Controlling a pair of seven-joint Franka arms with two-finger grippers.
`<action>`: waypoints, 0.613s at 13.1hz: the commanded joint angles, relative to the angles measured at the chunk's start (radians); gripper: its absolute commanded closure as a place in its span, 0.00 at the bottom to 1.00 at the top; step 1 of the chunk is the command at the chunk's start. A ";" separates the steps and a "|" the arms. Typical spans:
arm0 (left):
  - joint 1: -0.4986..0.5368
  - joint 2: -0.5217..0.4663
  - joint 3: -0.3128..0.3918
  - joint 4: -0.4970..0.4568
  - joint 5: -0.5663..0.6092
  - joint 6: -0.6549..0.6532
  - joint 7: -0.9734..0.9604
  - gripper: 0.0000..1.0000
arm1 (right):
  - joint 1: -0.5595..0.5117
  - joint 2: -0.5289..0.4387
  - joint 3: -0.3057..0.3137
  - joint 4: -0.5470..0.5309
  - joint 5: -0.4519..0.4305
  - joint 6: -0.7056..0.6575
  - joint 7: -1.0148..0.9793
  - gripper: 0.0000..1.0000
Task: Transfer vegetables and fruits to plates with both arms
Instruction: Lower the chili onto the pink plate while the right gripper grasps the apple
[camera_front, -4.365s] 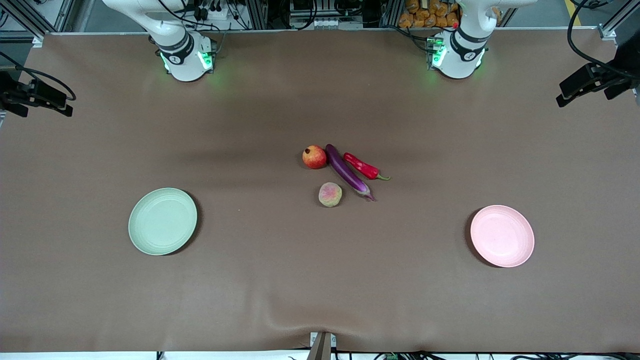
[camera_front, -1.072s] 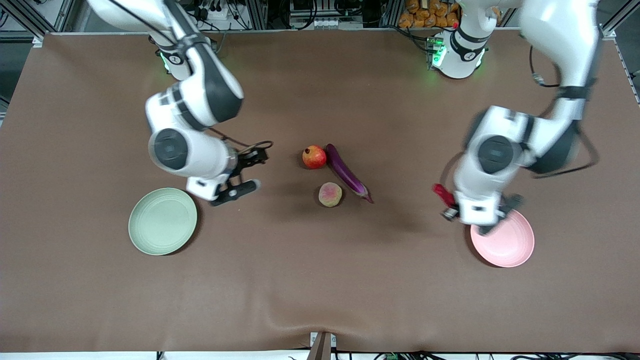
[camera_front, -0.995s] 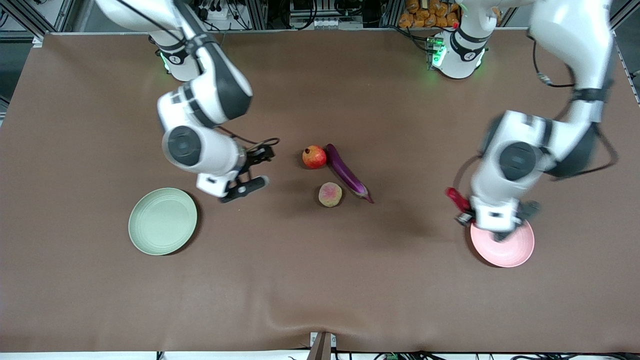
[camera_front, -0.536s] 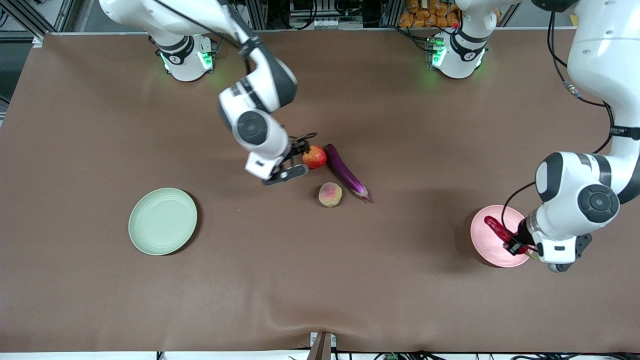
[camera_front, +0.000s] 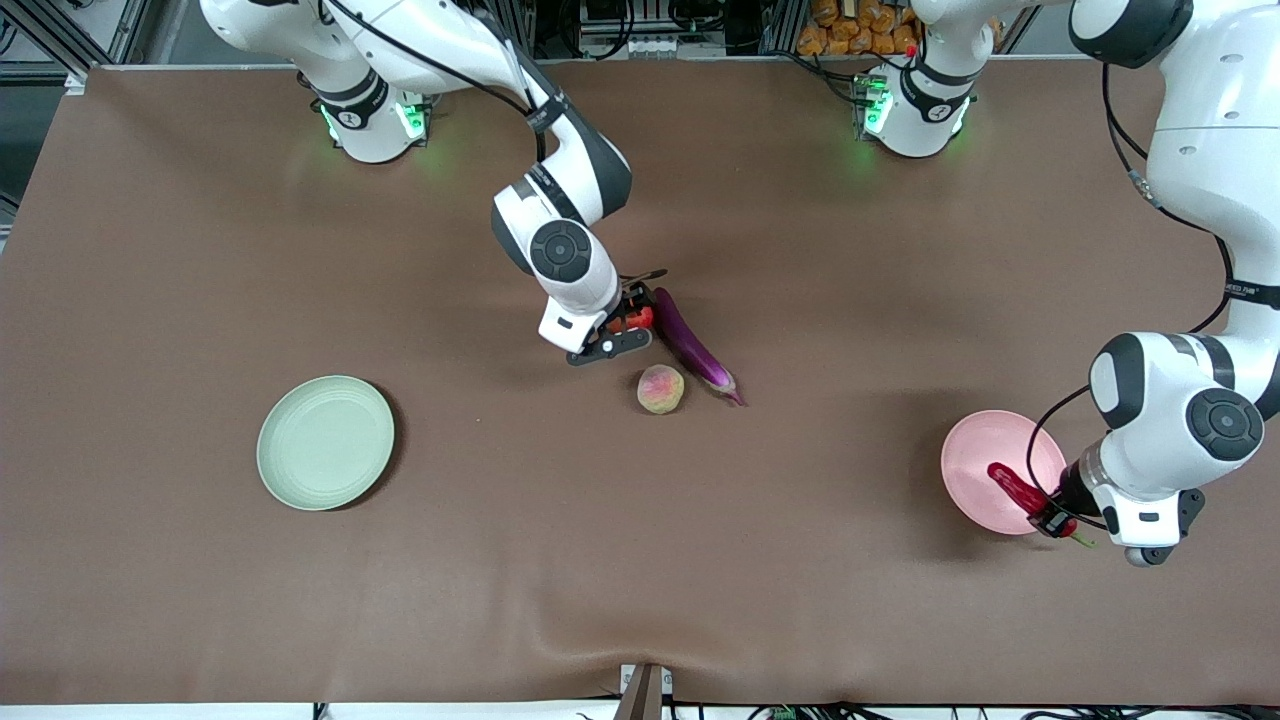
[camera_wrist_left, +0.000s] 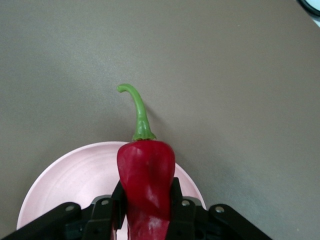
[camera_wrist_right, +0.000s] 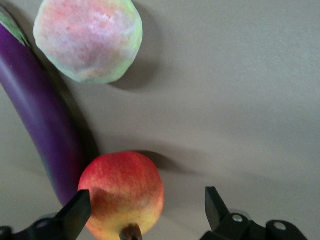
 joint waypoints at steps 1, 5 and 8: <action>0.009 0.032 -0.009 0.021 -0.015 0.006 0.025 1.00 | 0.032 0.028 -0.009 0.007 0.013 0.038 0.056 0.00; 0.018 0.026 -0.009 0.010 -0.012 0.008 0.033 1.00 | 0.047 0.034 -0.008 0.006 0.023 0.046 0.094 0.00; 0.019 0.031 -0.009 0.002 -0.012 0.006 0.032 0.93 | 0.069 0.036 -0.008 0.006 0.058 0.051 0.096 0.00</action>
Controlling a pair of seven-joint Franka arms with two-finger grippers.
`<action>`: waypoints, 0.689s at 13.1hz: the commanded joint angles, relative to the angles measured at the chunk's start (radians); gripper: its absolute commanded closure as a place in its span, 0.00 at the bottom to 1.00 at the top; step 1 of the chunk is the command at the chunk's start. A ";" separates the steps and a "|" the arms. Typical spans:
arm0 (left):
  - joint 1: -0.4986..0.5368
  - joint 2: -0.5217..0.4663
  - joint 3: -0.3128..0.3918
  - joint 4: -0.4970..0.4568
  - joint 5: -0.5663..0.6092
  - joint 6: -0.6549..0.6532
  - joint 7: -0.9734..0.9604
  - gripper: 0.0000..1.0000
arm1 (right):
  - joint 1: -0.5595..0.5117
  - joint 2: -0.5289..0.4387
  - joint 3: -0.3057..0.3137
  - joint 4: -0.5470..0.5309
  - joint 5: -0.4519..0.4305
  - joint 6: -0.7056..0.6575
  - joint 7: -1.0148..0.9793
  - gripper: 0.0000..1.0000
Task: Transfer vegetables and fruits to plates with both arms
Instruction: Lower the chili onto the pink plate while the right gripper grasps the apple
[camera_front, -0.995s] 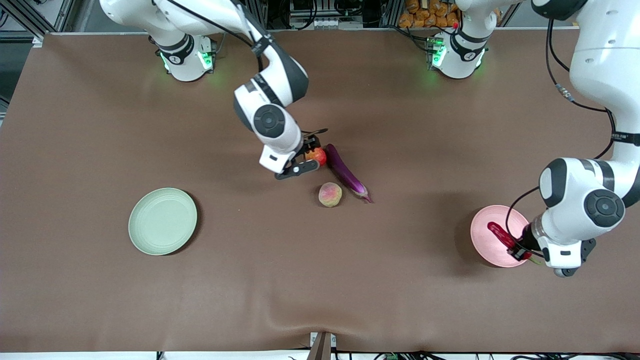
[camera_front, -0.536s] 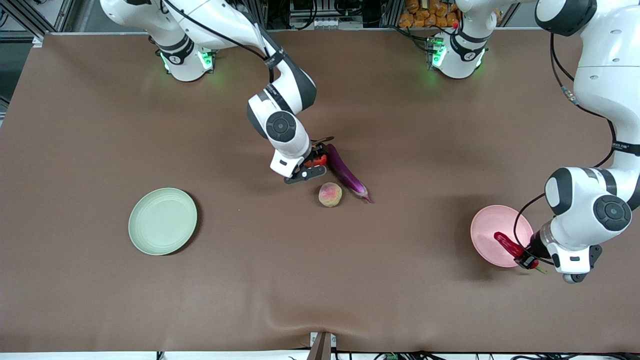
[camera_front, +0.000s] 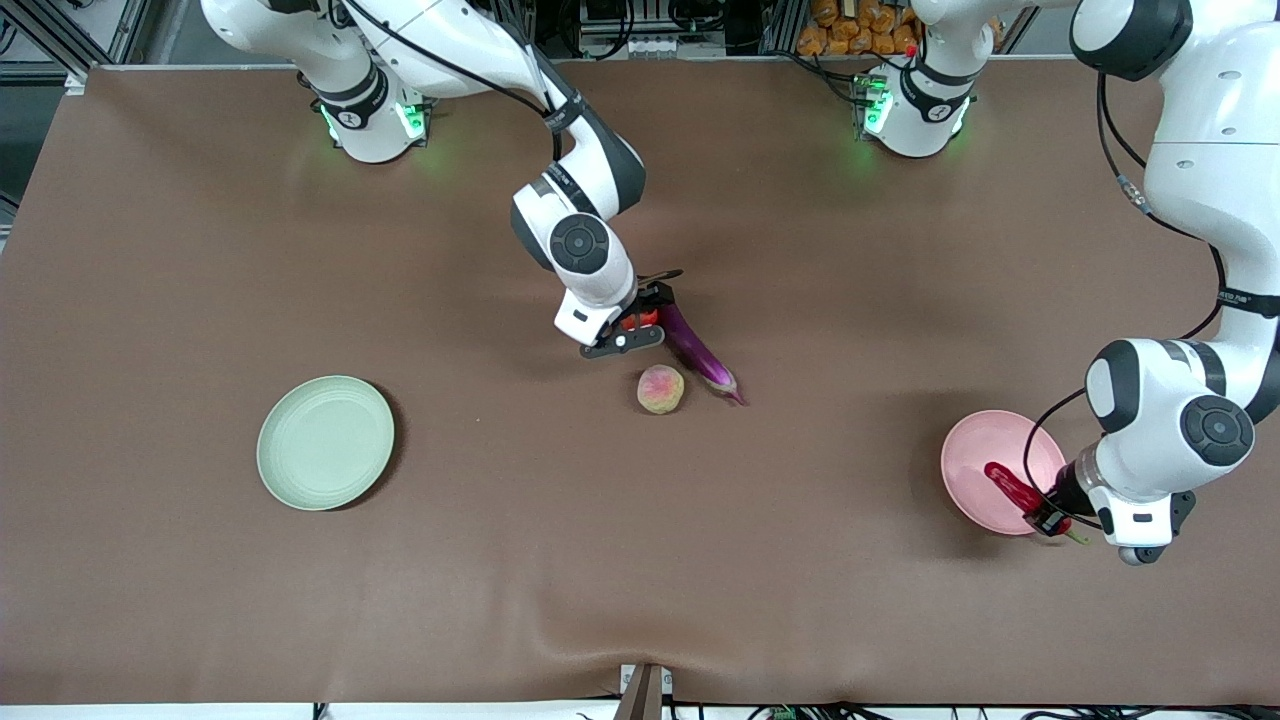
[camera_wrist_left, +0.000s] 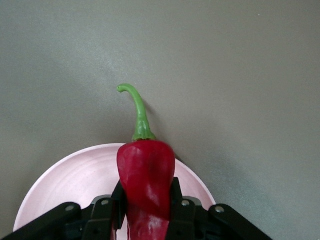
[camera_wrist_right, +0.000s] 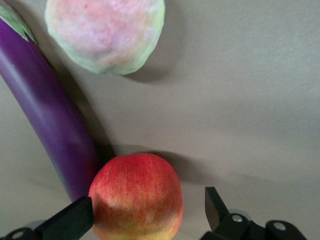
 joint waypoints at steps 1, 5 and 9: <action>0.008 0.008 -0.009 0.004 -0.014 0.003 0.027 0.48 | 0.032 0.014 -0.009 0.005 0.052 0.015 0.013 0.00; -0.005 0.008 -0.009 -0.002 -0.015 0.003 0.010 0.09 | 0.039 0.022 -0.009 0.004 0.082 0.033 0.013 0.00; -0.047 -0.047 -0.020 0.007 0.002 -0.070 0.020 0.00 | 0.055 0.037 -0.009 0.002 0.089 0.050 0.015 0.00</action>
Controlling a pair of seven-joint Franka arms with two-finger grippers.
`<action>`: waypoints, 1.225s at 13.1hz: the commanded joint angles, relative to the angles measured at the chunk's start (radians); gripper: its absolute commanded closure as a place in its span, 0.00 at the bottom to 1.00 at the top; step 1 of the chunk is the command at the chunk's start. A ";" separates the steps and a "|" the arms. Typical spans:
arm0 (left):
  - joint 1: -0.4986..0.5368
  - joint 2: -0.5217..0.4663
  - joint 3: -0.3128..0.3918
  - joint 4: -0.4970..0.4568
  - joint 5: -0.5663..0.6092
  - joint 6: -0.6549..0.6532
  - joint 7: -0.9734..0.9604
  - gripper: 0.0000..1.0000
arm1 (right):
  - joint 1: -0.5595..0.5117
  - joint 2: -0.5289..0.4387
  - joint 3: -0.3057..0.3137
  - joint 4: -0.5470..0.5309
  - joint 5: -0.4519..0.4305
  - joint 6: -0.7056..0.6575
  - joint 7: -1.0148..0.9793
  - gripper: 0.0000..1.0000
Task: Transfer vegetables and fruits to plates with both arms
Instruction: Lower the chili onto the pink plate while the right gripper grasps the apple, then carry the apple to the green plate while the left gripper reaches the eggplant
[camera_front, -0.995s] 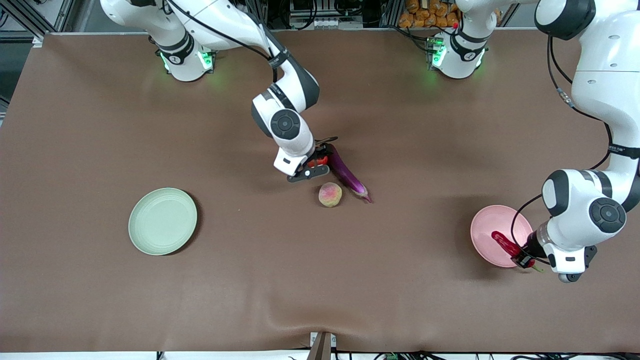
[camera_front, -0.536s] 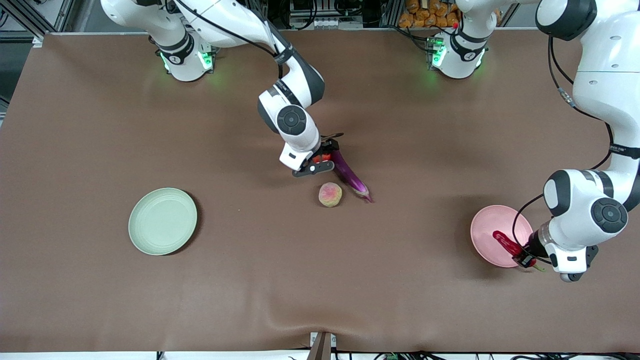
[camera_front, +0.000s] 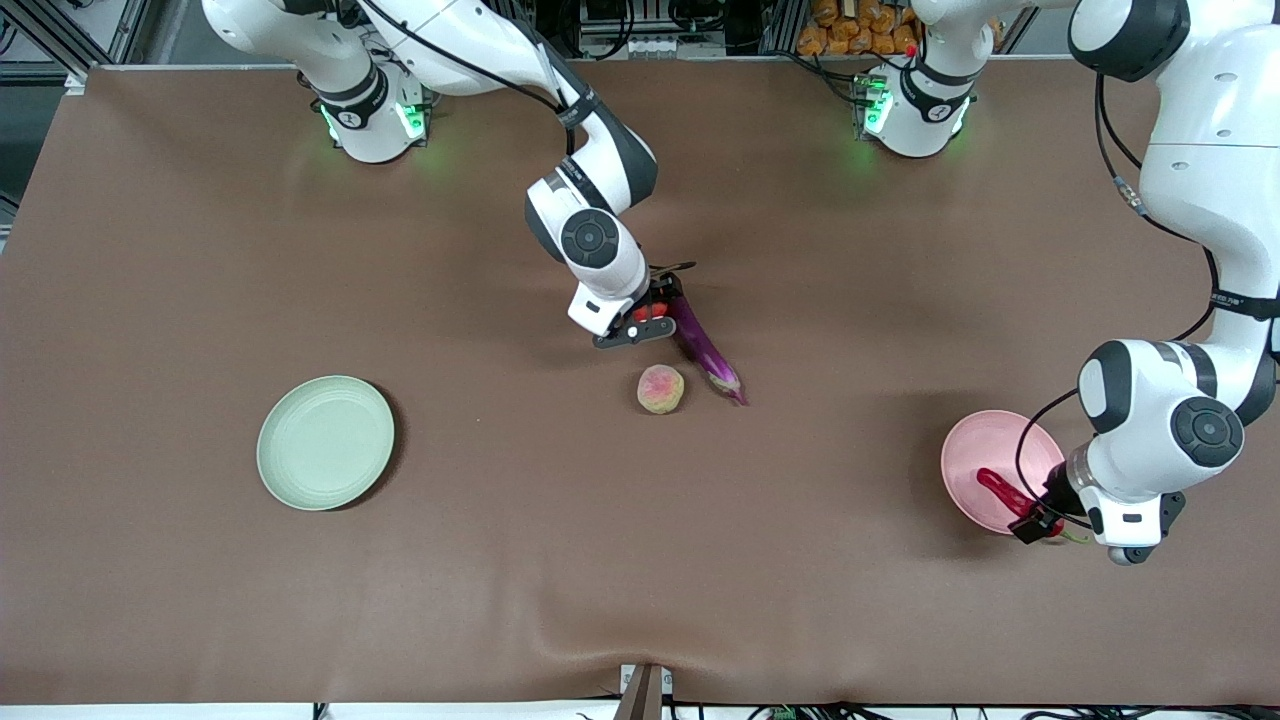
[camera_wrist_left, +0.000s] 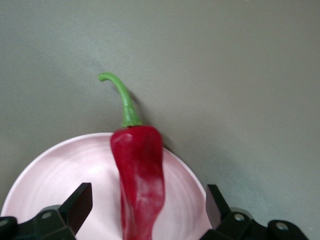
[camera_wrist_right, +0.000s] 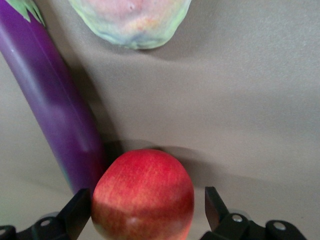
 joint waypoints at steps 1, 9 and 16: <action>-0.074 -0.065 -0.001 0.007 0.000 -0.095 0.005 0.00 | 0.024 0.016 -0.009 0.001 0.032 0.031 0.009 0.00; -0.157 -0.149 -0.210 -0.073 -0.012 -0.250 -0.454 0.00 | -0.142 -0.145 -0.017 -0.001 0.035 -0.206 -0.052 0.89; -0.341 -0.152 -0.212 -0.205 0.002 -0.094 -0.824 0.00 | -0.559 -0.202 -0.020 0.003 0.006 -0.360 -0.378 0.89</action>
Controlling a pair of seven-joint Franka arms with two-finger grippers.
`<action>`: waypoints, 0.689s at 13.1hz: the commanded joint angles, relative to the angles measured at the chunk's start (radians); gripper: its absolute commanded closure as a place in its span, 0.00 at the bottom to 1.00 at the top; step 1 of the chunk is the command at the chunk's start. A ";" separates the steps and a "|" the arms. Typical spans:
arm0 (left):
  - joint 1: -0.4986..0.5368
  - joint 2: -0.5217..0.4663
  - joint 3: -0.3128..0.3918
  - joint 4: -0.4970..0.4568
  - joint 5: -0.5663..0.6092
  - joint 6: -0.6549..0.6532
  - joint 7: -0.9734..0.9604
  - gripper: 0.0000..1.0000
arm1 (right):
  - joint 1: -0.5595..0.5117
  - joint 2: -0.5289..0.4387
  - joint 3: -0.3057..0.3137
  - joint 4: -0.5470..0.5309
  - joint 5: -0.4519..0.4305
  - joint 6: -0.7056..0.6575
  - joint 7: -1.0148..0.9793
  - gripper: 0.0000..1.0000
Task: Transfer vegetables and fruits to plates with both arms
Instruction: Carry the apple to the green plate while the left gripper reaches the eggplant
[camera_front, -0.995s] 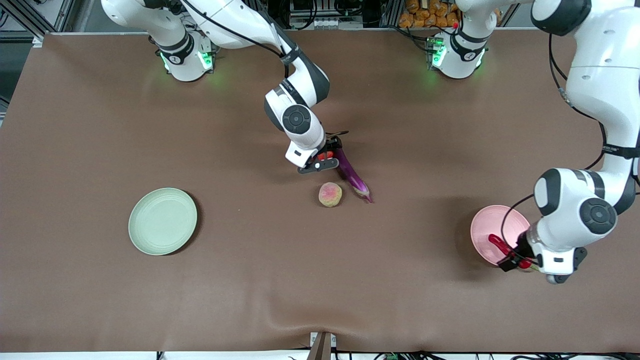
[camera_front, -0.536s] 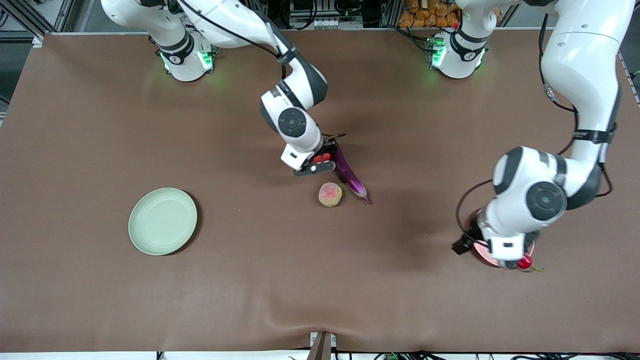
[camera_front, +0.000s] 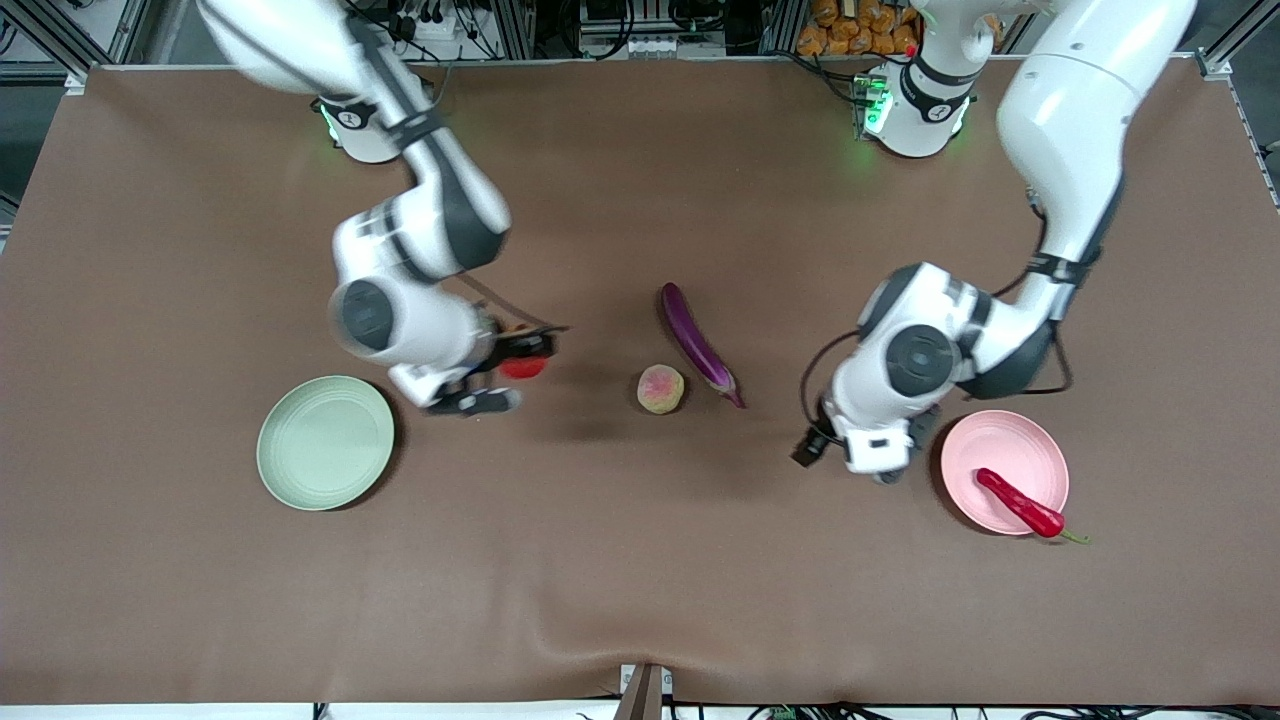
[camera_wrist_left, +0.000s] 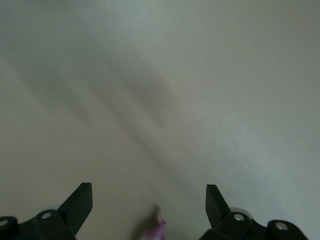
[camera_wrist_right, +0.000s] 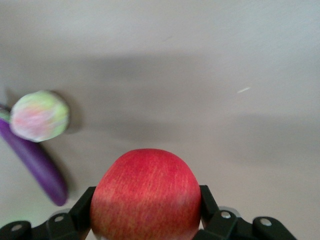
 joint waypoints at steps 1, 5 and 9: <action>-0.064 -0.024 0.004 -0.097 0.007 0.112 -0.142 0.00 | -0.200 -0.006 0.025 -0.019 -0.009 -0.020 -0.218 0.89; -0.138 -0.049 0.004 -0.196 0.014 0.186 -0.254 0.00 | -0.395 0.087 0.025 0.062 -0.078 -0.016 -0.453 0.77; -0.187 -0.076 0.004 -0.302 0.026 0.289 -0.294 0.00 | -0.499 0.216 0.026 0.188 -0.234 0.000 -0.537 0.76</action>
